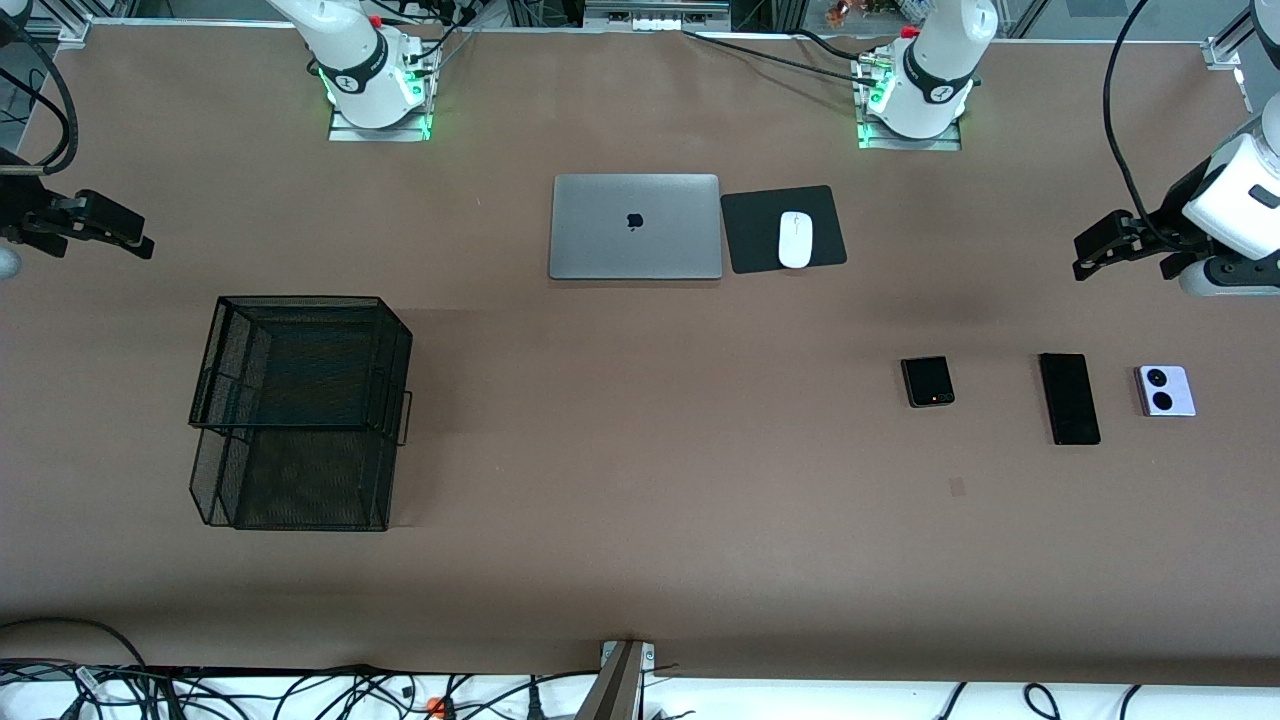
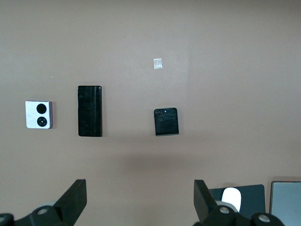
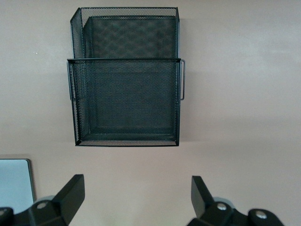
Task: Place phones with both arms
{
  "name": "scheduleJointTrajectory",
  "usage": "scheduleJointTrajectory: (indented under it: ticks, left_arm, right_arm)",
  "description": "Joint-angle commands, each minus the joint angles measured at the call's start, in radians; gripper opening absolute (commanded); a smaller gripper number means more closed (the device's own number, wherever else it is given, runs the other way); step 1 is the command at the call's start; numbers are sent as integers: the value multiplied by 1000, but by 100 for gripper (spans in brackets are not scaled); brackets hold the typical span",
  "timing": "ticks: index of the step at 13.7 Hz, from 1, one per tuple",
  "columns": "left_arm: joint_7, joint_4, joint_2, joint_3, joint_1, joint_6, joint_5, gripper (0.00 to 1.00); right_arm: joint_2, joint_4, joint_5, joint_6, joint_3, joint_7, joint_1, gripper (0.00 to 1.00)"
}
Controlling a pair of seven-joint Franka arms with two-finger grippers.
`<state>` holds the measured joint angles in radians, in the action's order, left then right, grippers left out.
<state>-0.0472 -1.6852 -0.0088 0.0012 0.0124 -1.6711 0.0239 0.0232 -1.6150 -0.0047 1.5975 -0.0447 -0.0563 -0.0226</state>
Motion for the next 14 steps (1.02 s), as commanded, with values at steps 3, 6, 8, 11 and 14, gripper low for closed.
scheduleJointTrajectory:
  ticks: [3, 6, 8, 11, 14]
  left_arm:
    - [17, 28, 10, 5, 0, 22, -7, 100]
    - [21, 32, 16, 5, -2, 22, -10, 100]
    - [13, 29, 19, 5, -2, 27, -13, 100]
    - [24, 28, 81, 5, 3, 100, -13, 100]
    - [20, 18, 160, 5, 9, 123, -9, 100]
  right_arm:
    - [-5, -5, 3, -1, -7, -16, 12, 100]
    - [-5, -5, 2, 1, -9, -17, 10, 100]
    - [-5, -5, 0, 1, -9, -19, 10, 100]
    - [-6, 4, -3, 5, -10, -19, 10, 100]
    - [-6, 18, -6, 1, -12, -22, 10, 100]
